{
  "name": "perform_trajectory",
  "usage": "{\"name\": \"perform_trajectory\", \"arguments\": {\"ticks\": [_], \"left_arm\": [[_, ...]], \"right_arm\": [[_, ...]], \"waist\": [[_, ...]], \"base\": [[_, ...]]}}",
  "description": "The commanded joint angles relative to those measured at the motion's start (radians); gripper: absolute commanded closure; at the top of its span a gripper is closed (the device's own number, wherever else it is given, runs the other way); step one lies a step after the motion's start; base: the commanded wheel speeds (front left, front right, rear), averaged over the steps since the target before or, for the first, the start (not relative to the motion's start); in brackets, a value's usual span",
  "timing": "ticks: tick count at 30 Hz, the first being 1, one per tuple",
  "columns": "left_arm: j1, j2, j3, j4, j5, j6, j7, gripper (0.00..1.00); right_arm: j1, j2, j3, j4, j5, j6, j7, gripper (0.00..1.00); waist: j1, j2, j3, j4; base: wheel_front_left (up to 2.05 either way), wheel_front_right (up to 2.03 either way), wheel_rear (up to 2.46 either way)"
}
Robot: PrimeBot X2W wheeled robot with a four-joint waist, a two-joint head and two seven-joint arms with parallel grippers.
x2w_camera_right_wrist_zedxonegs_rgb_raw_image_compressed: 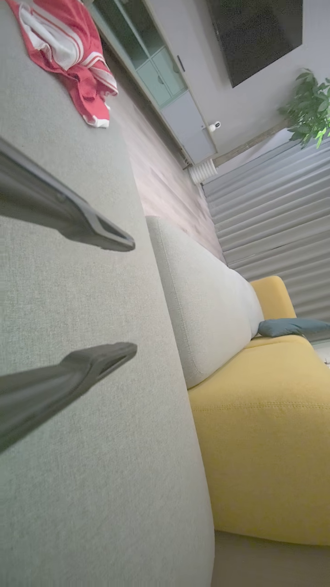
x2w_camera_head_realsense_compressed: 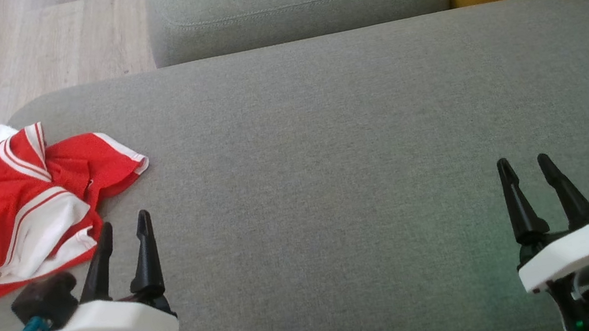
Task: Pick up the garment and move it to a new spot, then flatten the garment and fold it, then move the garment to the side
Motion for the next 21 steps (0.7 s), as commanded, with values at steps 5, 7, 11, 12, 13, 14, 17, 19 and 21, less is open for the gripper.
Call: {"name": "perform_trajectory", "arguments": {"ticks": [5, 7, 11, 12, 13, 14, 17, 19, 21], "left_arm": [[-0.071, 0.028, 0.006, -0.019, 0.084, 0.011, -0.025, 0.00], [-0.075, 0.029, 0.000, -0.011, 0.107, 0.014, -0.031, 0.00], [-0.082, 0.030, -0.005, 0.007, 0.147, 0.022, -0.039, 0.00], [-0.083, 0.031, -0.006, 0.011, 0.157, 0.024, -0.041, 0.00], [-0.084, 0.031, -0.006, 0.014, 0.166, 0.027, -0.042, 0.00], [-0.086, 0.032, -0.006, 0.017, 0.174, 0.029, -0.045, 0.00], [-0.091, 0.034, -0.010, 0.029, 0.211, 0.035, -0.051, 0.00], [-0.093, 0.033, -0.012, 0.034, 0.226, 0.038, -0.053, 0.00], [-0.094, 0.034, -0.013, 0.037, 0.236, 0.040, -0.056, 0.00]], "right_arm": [[-0.019, -0.012, 0.017, -0.046, -0.083, 0.004, -0.013, 0.00], [-0.016, -0.011, 0.015, -0.048, -0.108, 0.004, -0.015, 0.00], [-0.011, -0.009, 0.018, -0.051, -0.155, 0.004, -0.018, 0.00], [-0.010, -0.008, 0.019, -0.052, -0.167, 0.004, -0.019, 0.00], [-0.010, -0.007, 0.019, -0.052, -0.177, 0.004, -0.020, 0.00], [-0.010, -0.007, 0.020, -0.053, -0.188, 0.004, -0.021, 0.00], [-0.008, -0.003, 0.022, -0.056, -0.233, 0.004, -0.025, 0.00], [-0.007, 0.000, 0.024, -0.059, -0.255, 0.004, -0.026, 0.00], [-0.006, 0.001, 0.024, -0.060, -0.267, 0.004, -0.027, 0.00]], "waist": [[0.0000, 0.0000, -0.002, 0.001], [0.0000, 0.0000, -0.003, 0.002], [0.0000, 0.0000, -0.003, 0.002], [0.0000, 0.0000, -0.003, 0.002], [0.0000, 0.0000, -0.003, 0.002], [0.0000, 0.0000, -0.003, 0.002], [0.0000, 0.0000, -0.002, 0.004], [0.0000, 0.0000, -0.002, 0.004], [0.0000, 0.0000, -0.002, 0.005]], "base": [[0.00, 0.00, 0.00], [0.00, 0.00, 0.00], [0.00, 0.00, 0.00], [0.00, 0.00, 0.00], [0.00, 0.00, 0.00], [0.00, 0.00, 0.00], [0.00, 0.00, 0.00], [0.00, 0.00, 0.00], [0.00, 0.00, 0.00]]}}
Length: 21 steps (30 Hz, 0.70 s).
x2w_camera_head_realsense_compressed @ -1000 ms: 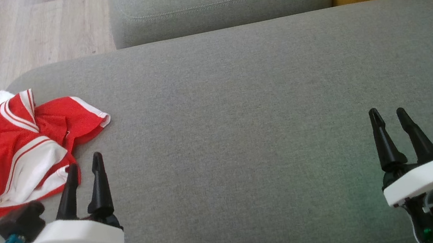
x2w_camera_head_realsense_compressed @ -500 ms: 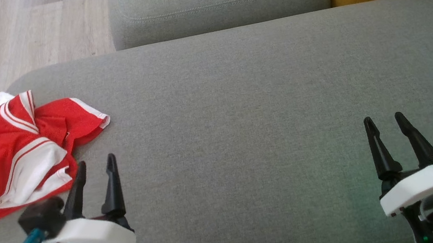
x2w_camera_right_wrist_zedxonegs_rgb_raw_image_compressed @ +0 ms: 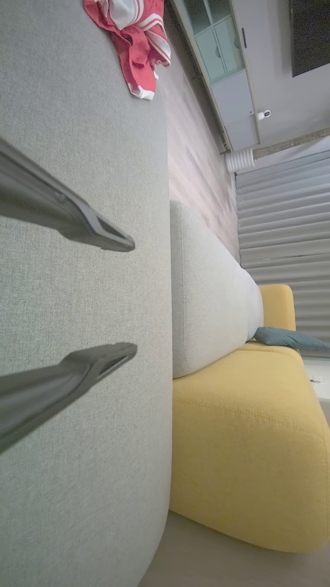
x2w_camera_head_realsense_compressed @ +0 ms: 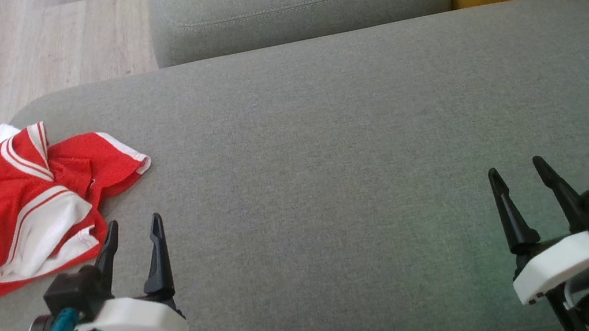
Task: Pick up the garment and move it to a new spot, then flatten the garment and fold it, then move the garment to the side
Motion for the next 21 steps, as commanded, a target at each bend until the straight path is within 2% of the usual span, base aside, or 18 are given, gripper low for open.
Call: {"name": "perform_trajectory", "arguments": {"ticks": [1, 7, 21], "left_arm": [[-0.068, 0.021, 0.021, -0.027, 0.033, 0.007, -0.016, 0.00], [-0.073, 0.022, 0.016, -0.014, 0.083, 0.017, -0.030, 0.00], [-0.068, 0.024, 0.018, -0.003, 0.058, 0.030, -0.026, 0.00]], "right_arm": [[-0.025, -0.002, 0.025, -0.043, -0.034, 0.004, -0.015, 0.00], [-0.020, 0.005, 0.030, -0.049, -0.099, 0.004, -0.020, 0.00], [-0.015, 0.019, 0.009, -0.041, -0.063, 0.004, -0.027, 0.00]], "waist": [[0.0000, 0.0000, 0.000, 0.001], [0.0000, 0.0000, 0.001, 0.002], [0.0000, 0.0000, 0.005, 0.002]], "base": [[0.00, 0.00, 0.00], [0.00, 0.00, 0.00], [0.00, 0.00, 0.00]]}}
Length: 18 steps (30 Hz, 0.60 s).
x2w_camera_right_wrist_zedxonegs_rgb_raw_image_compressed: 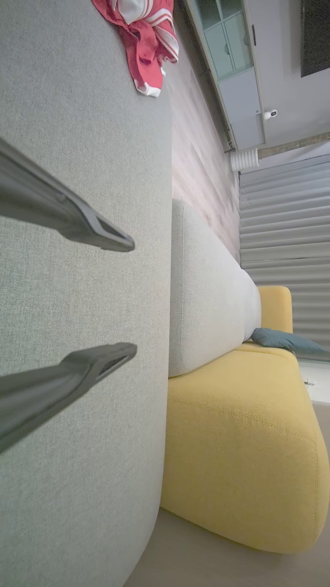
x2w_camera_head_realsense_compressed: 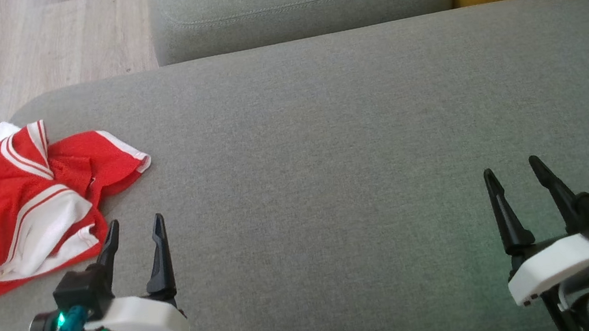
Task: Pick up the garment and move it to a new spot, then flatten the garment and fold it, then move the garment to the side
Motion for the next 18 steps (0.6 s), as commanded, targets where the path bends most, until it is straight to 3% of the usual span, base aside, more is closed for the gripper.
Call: {"name": "perform_trajectory", "arguments": {"ticks": [1, 9, 18], "left_arm": [[-0.055, 0.021, 0.030, -0.029, -0.006, 0.008, -0.007, 0.00], [-0.067, 0.025, 0.026, -0.029, -0.011, 0.018, -0.007, 0.00], [-0.081, 0.033, 0.037, -0.029, -0.020, 0.036, -0.010, 0.00]], "right_arm": [[-0.017, -0.006, 0.018, -0.034, 0.007, 0.004, -0.017, 0.00], [-0.018, -0.003, 0.015, -0.040, 0.011, 0.004, -0.020, 0.00], [-0.028, -0.002, 0.026, -0.063, 0.024, 0.004, -0.022, 0.00]], "waist": [[0.0000, -0.0001, 0.000, 0.000], [0.0000, -0.0001, 0.007, 0.023], [0.0000, -0.0001, 0.013, 0.135]], "base": [[0.00, 0.00, 0.00], [0.00, 0.00, 0.00], [0.00, 0.00, 0.00]]}}
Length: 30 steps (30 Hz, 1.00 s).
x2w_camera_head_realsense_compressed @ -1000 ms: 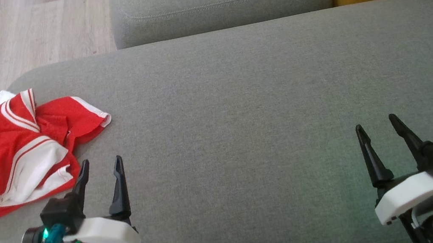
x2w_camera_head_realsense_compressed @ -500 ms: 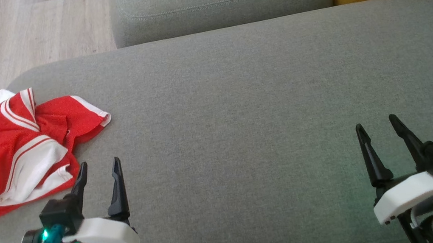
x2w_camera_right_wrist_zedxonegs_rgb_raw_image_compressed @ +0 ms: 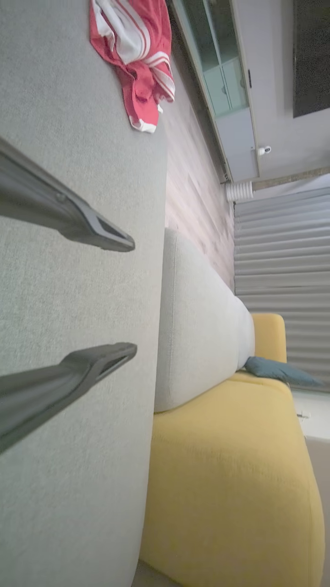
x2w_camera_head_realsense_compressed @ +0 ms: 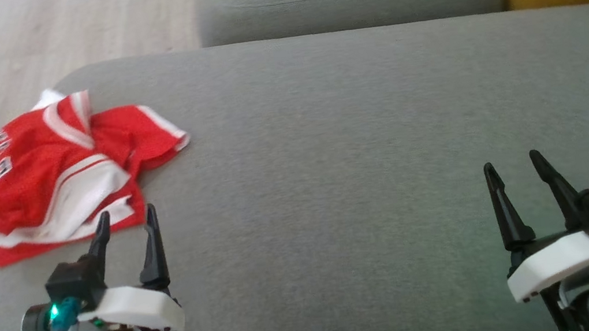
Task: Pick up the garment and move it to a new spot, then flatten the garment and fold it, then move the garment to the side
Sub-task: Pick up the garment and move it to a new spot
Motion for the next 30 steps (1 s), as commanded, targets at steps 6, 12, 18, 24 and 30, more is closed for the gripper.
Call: {"name": "perform_trajectory", "arguments": {"ticks": [6, 12, 18, 24, 30], "left_arm": [[-0.059, 0.034, 0.050, -0.037, -0.006, 0.015, -0.012, 0.00], [-0.061, 0.045, 0.058, -0.045, -0.010, 0.025, -0.013, 0.00], [-0.059, 0.053, 0.064, -0.052, -0.015, 0.032, -0.017, 0.00], [-0.056, 0.055, 0.063, -0.056, -0.020, 0.034, -0.020, 0.00], [-0.061, 0.054, 0.069, -0.061, -0.029, 0.038, -0.024, 0.00]], "right_arm": [[-0.038, -0.004, 0.034, -0.040, 0.024, 0.004, -0.015, 0.00], [-0.050, -0.004, 0.038, -0.042, 0.051, 0.004, -0.021, 0.00], [-0.055, -0.004, 0.037, -0.037, 0.061, 0.004, -0.027, 0.00], [-0.059, -0.004, 0.041, -0.033, 0.058, 0.004, -0.026, 0.00], [-0.069, -0.004, 0.042, -0.040, 0.052, 0.004, -0.016, 0.00]], "waist": [[0.0000, 0.0000, 0.007, 0.109], [0.0000, 0.0000, 0.013, 0.189], [0.0000, 0.0000, 0.016, 0.237], [0.0000, 0.0000, 0.020, 0.254], [0.0000, 0.0000, 0.045, 0.248]], "base": [[0.00, 0.00, 0.00], [0.00, 0.00, 0.00], [0.00, 0.00, 0.00], [0.00, 0.00, 0.00], [0.00, 0.00, 0.00]]}}
